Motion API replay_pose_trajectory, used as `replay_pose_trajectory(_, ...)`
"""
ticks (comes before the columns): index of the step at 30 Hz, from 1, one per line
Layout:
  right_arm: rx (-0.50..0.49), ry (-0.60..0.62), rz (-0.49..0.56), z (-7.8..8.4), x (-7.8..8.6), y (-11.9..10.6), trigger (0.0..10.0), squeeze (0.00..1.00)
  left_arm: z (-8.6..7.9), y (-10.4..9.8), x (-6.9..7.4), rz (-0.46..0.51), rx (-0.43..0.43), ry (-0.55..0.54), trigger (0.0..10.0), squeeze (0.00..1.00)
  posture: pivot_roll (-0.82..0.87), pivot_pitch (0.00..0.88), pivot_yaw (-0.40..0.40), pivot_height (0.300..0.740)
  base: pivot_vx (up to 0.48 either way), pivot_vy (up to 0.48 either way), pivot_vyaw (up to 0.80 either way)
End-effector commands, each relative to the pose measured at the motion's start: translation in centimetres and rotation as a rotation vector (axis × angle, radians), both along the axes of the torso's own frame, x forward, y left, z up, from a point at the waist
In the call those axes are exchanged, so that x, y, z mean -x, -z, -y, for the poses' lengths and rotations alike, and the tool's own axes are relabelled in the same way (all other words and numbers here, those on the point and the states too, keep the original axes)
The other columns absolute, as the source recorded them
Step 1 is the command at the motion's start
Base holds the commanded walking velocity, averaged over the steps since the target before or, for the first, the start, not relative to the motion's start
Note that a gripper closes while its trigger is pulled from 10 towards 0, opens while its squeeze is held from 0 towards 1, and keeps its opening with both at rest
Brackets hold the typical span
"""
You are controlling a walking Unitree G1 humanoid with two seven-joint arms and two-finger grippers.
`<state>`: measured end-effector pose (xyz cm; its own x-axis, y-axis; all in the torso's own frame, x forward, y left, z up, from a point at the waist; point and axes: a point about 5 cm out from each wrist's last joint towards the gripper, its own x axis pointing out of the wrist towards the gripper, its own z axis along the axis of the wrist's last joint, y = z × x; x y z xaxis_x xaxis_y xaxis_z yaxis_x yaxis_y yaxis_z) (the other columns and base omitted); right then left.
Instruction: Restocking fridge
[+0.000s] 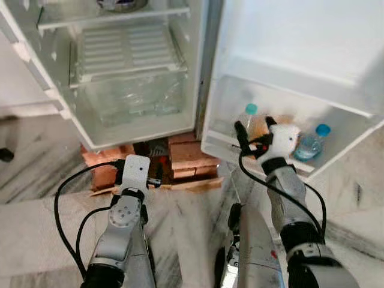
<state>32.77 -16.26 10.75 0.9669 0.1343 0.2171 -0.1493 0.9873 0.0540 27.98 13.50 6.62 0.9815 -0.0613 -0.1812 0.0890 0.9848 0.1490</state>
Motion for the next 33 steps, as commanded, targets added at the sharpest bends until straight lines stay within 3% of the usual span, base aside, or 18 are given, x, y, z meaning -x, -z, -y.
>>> replay_pose_trajectory(1,-0.052,0.067,0.010,0.3,0.7,-0.2,10.0,0.00,-0.7,0.4,0.3,-0.023,-0.004,-0.001,10.0,0.00,0.17,0.065,-0.013,0.528,0.000,0.000,0.00)
replay_pose_trajectory(4,-0.083,0.036,0.059,-0.5,2.1,0.1,10.0,0.00,-1.1,0.4,0.3,-0.016,-0.013,-0.006,10.0,0.00,0.15,0.063,0.004,0.528,0.000,0.000,0.00)
replay_pose_trajectory(6,-0.085,0.075,0.017,-0.6,2.7,0.8,10.0,0.00,-1.4,0.3,0.3,-0.007,-0.017,-0.009,10.0,0.00,0.15,0.064,0.003,0.528,0.000,0.000,0.00)
replay_pose_trajectory(8,-0.013,0.065,-0.104,-0.8,4.2,2.4,10.0,0.00,-1.3,0.2,0.6,0.010,-0.009,-0.006,10.0,0.00,0.15,0.068,-0.018,0.528,0.000,0.000,0.00)
replay_pose_trajectory(13,0.005,0.058,-0.114,-1.0,5.6,2.4,10.0,0.00,0.0,0.5,1.0,0.012,0.008,0.023,10.0,0.00,0.14,0.080,-0.029,0.528,0.000,0.000,0.00)
replay_pose_trajectory(15,0.041,0.034,-0.077,-1.2,5.8,1.8,10.0,0.00,0.5,0.8,1.1,0.001,0.021,0.026,10.0,0.00,0.13,0.081,-0.031,0.528,0.000,0.000,0.00)
replay_pose_trajectory(19,0.023,0.079,-0.077,-0.6,5.3,1.1,10.0,0.00,1.2,1.2,1.3,-0.013,0.026,0.045,10.0,0.00,0.13,0.067,-0.037,0.550,0.000,0.000,0.00)
replay_pose_trajectory(27,0.023,0.082,-0.076,-0.3,4.5,0.3,10.0,0.00,1.2,1.1,0.2,-0.006,0.019,0.048,10.0,0.00,0.11,0.042,-0.036,0.598,0.000,0.000,0.00)
replay_pose_trajectory(33,0.030,0.084,-0.104,0.2,4.6,0.9,10.0,0.00,1.7,1.3,0.1,-0.016,0.038,0.079,10.0,0.00,0.10,0.033,-0.035,0.632,0.000,0.000,0.00)
